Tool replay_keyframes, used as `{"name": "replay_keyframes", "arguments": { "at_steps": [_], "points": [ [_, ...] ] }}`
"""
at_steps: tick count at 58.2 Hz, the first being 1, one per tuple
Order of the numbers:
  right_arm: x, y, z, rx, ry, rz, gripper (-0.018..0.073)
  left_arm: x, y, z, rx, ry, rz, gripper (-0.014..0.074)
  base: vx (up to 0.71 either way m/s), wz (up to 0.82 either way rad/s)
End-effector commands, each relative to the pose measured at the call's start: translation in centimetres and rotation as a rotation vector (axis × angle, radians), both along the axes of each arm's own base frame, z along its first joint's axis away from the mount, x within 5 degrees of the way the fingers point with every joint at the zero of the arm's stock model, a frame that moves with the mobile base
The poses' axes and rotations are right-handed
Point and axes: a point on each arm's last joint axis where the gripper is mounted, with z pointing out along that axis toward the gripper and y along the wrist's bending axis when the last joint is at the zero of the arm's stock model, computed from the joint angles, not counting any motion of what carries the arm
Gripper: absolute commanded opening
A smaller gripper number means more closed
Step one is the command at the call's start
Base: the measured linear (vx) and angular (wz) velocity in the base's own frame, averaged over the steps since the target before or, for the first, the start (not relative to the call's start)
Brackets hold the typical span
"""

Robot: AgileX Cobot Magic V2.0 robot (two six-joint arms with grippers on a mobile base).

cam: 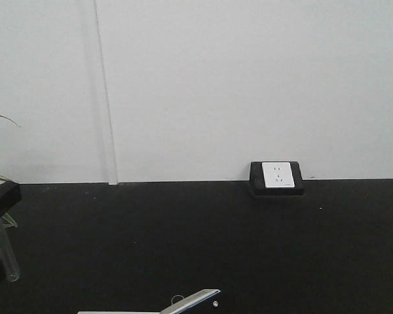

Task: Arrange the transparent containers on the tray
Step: 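Grasp a clear glass tube in the rack with the right gripper and lift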

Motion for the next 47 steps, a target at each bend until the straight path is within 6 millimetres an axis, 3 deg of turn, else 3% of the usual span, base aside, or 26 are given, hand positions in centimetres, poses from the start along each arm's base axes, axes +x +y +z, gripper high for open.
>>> {"name": "replay_keyframes", "arguments": {
  "at_steps": [1,24,33,47],
  "points": [
    [0.6,0.1,2.9,0.08,-0.137,-0.022,0.0348,-0.4,0.0,2.0,-0.053,-0.112,-0.015,0.0083,0.0,0.0],
    [0.5,0.0,3.4,0.082,-0.152,-0.018,0.0134,-0.4,0.0,2.0,-0.053,-0.112,-0.015,0.0083,0.0,0.0],
    [0.3,-0.1,5.7,0.081,-0.199,0.007,0.0132,-0.4,0.0,2.0,-0.053,-0.112,-0.015,0.0083,0.0,0.0],
    [-0.4,-0.9,10.9,0.158,-0.213,0.015,0.0135,-0.4,0.0,2.0,-0.053,-0.112,-0.015,0.0083,0.0,0.0]
  ]
}}
